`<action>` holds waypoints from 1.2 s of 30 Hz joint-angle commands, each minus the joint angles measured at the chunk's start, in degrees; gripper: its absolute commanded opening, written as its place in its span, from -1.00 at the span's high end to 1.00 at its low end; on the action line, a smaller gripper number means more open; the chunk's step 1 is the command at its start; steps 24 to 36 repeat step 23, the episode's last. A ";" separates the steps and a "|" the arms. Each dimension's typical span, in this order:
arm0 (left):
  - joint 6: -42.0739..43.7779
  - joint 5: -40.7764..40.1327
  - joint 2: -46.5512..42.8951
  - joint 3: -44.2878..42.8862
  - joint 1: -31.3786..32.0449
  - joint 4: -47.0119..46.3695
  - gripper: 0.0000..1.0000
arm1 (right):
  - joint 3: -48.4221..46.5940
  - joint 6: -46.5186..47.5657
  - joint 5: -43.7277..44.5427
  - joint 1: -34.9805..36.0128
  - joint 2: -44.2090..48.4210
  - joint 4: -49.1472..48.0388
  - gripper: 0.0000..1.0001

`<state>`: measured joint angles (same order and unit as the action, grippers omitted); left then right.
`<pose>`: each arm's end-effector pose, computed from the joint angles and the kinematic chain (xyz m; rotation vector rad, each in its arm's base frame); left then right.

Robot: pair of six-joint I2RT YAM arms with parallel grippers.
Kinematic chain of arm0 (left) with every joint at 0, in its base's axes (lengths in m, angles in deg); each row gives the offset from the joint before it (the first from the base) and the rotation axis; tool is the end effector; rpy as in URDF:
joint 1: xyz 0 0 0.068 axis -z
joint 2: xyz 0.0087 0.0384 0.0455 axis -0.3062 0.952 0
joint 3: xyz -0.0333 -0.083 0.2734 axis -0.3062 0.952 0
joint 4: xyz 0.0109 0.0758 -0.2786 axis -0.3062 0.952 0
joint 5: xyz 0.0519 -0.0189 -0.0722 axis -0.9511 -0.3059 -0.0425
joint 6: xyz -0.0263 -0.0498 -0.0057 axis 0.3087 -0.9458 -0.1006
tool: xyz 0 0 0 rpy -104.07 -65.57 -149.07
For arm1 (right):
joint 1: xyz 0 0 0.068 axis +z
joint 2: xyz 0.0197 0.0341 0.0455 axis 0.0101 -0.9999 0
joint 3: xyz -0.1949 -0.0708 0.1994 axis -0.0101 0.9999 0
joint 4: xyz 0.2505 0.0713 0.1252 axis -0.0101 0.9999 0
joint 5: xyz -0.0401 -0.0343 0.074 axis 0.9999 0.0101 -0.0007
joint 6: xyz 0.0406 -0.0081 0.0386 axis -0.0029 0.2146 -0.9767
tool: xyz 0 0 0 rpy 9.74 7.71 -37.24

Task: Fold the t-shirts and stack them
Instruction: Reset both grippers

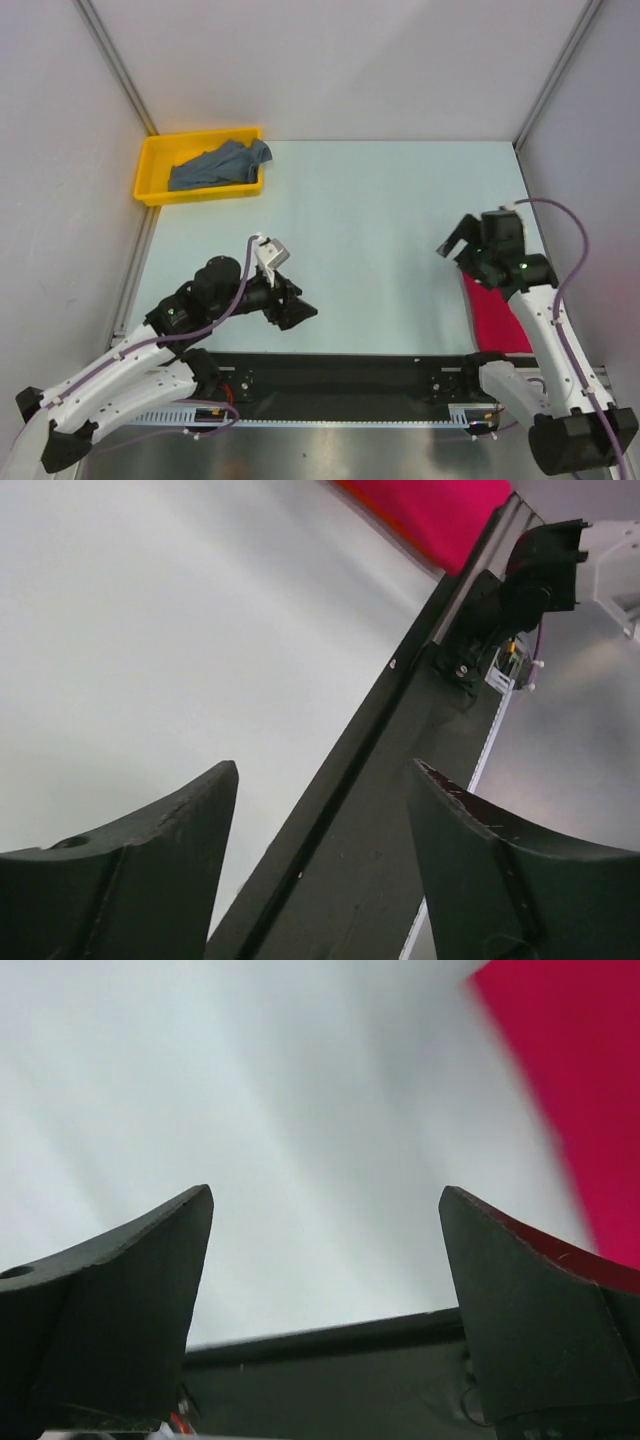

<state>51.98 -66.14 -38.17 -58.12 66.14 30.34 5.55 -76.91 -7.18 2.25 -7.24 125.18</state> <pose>0.1127 -0.1449 0.3160 0.7787 1.9290 -1.0325 0.1996 0.0062 0.3182 0.7790 2.2874 0.2237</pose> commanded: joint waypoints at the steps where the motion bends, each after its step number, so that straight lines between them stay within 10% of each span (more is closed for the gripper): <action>1: -8.87 -3.32 -5.92 5.84 -0.85 -3.79 -0.50 | 5.17 -8.49 0.05 12.00 2.95 -5.15 -0.99; 6: -24.77 -10.59 -17.77 17.42 -0.94 -6.96 -0.99 | 17.92 -18.06 2.70 25.81 16.27 -12.69 -1.00; 16: -44.04 -21.24 -48.10 36.35 -0.85 -9.26 -0.99 | 41.57 -28.01 -9.69 31.27 40.74 -20.18 -1.00; 36: -48.69 -18.53 -47.60 42.40 -0.94 -21.71 -1.00 | 48.25 -27.05 -21.35 30.92 41.29 -31.59 -0.99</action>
